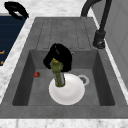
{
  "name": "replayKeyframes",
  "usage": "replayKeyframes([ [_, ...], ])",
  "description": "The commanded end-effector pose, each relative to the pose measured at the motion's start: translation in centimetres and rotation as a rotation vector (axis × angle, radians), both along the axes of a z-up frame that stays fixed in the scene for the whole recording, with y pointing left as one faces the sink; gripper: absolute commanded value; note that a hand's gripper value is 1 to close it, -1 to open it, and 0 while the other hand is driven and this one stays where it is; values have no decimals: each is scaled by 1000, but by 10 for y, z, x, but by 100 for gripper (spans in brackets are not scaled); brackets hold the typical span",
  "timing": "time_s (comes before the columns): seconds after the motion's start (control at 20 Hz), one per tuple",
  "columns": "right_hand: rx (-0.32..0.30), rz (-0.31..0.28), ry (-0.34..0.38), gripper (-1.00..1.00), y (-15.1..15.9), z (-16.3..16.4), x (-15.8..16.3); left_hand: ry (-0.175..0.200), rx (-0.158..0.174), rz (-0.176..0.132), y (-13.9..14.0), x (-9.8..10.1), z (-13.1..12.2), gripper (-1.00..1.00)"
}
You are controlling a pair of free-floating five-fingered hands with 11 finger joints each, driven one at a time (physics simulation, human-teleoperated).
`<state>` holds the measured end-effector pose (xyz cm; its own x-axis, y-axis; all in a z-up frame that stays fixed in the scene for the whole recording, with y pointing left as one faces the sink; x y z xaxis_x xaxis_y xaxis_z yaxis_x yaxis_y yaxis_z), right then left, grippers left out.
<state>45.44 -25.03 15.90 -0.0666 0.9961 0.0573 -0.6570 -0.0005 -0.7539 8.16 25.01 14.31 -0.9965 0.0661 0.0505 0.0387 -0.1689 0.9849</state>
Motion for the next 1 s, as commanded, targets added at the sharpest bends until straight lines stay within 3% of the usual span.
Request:
replayKeyframes([
  [0.0,-7,0,-65,100,2,23,-26,0,0,0,0,0,0,0],
  [0.95,16,-2,-35,100,43,142,-158,0,0,0,0,0,0,0],
])
